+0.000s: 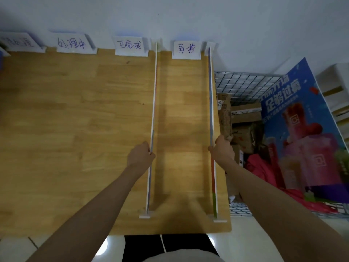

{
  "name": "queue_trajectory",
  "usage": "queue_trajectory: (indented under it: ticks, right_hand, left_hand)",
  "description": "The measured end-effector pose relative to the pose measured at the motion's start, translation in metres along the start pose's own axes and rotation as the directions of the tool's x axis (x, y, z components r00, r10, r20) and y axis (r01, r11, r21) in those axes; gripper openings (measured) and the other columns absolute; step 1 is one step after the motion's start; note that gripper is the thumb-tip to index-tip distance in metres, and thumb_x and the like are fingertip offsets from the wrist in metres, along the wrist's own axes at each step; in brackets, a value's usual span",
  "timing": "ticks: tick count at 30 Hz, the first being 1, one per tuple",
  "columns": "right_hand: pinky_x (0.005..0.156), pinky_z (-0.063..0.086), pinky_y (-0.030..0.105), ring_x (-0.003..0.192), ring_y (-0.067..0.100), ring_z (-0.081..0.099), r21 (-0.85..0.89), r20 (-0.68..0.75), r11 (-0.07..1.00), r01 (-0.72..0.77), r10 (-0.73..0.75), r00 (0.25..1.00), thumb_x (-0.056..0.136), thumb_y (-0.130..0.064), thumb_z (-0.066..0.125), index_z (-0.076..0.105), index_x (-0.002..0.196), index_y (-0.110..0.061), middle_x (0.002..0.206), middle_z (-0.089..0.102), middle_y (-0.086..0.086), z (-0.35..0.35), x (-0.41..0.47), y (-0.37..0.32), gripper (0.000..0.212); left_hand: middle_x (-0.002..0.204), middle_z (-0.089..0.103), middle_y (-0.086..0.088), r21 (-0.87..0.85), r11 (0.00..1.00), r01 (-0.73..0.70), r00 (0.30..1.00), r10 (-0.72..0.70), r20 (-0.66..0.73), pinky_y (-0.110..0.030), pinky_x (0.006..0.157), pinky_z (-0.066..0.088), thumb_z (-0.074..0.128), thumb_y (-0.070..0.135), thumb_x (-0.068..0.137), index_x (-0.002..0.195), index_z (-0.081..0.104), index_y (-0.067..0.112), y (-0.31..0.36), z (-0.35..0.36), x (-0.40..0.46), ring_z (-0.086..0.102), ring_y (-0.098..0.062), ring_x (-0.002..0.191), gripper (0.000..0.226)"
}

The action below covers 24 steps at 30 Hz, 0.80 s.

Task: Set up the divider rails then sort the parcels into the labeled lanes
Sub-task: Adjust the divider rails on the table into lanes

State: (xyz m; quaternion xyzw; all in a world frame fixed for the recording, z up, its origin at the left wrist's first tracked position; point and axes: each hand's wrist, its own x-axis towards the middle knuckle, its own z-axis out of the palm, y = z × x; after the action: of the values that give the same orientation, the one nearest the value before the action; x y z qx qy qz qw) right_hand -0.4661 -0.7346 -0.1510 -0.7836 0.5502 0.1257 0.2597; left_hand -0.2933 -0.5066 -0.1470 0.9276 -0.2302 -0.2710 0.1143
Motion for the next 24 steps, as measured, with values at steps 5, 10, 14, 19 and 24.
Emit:
queue_trajectory:
  ticks: [5, 10, 14, 19, 24]
  right_hand:
    - [0.078, 0.054, 0.042, 0.1, 0.031, 0.06, -0.02, 0.025, 1.0, -0.008, 0.008, 1.0, 0.092, -0.023, 0.065, 0.046, 0.116, -0.008, 0.112, 0.057, 0.013, 0.006, -0.008, 0.007, 0.033]
    - [0.075, 0.051, 0.04, 0.099, 0.032, 0.06, -0.032, 0.012, 0.999, -0.01, 0.011, 1.0, 0.092, -0.022, 0.065, 0.046, 0.114, -0.009, 0.111, 0.057, 0.013, 0.004, -0.008, 0.009, 0.032]
    - [0.072, 0.049, 0.038, 0.098, 0.032, 0.06, -0.041, 0.002, 0.999, 0.0, 0.0, 1.0, 0.092, -0.022, 0.064, 0.046, 0.111, -0.01, 0.112, 0.057, 0.013, 0.001, -0.006, 0.012, 0.029]
    - [0.073, 0.053, 0.039, 0.092, 0.029, 0.06, -0.052, -0.004, 0.999, 0.008, -0.008, 1.0, 0.091, -0.021, 0.063, 0.045, 0.109, -0.012, 0.108, 0.058, 0.011, 0.003, -0.008, 0.017, 0.026]
    - [0.072, 0.049, 0.036, 0.094, 0.028, 0.059, -0.062, -0.002, 0.998, -0.014, 0.014, 1.0, 0.093, -0.022, 0.063, 0.046, 0.111, -0.011, 0.109, 0.056, 0.011, 0.003, -0.009, 0.018, 0.027]
  left_hand:
    - [0.085, 0.063, -0.006, -0.024, 1.0, 0.015, 1.0, -0.015, 0.023, -0.037, 0.066, 0.053, 0.068, 0.031, 0.085, 0.095, 0.055, 0.016, 0.003, 0.002, -0.005, 0.063, -0.028, 0.08, 0.022]
    - [0.088, 0.062, -0.008, -0.042, 0.999, 0.029, 0.999, -0.028, 0.028, -0.034, 0.061, 0.049, 0.07, 0.028, 0.083, 0.097, 0.053, 0.016, 0.002, 0.005, -0.005, 0.062, -0.027, 0.08, 0.025]
    - [0.088, 0.062, -0.008, -0.038, 0.999, 0.033, 0.999, -0.032, 0.028, -0.034, 0.062, 0.049, 0.07, 0.029, 0.084, 0.098, 0.053, 0.015, 0.0, 0.006, -0.005, 0.062, -0.027, 0.08, 0.026]
    - [0.087, 0.062, -0.007, -0.034, 0.998, 0.049, 0.999, -0.048, 0.024, -0.035, 0.062, 0.051, 0.07, 0.03, 0.084, 0.097, 0.051, 0.017, -0.003, 0.006, -0.006, 0.062, -0.026, 0.078, 0.026]
    - [0.081, 0.062, -0.004, -0.035, 0.998, 0.045, 0.999, -0.044, 0.029, -0.038, 0.062, 0.055, 0.07, 0.029, 0.084, 0.096, 0.051, 0.015, -0.005, 0.005, -0.006, 0.063, -0.024, 0.072, 0.026]
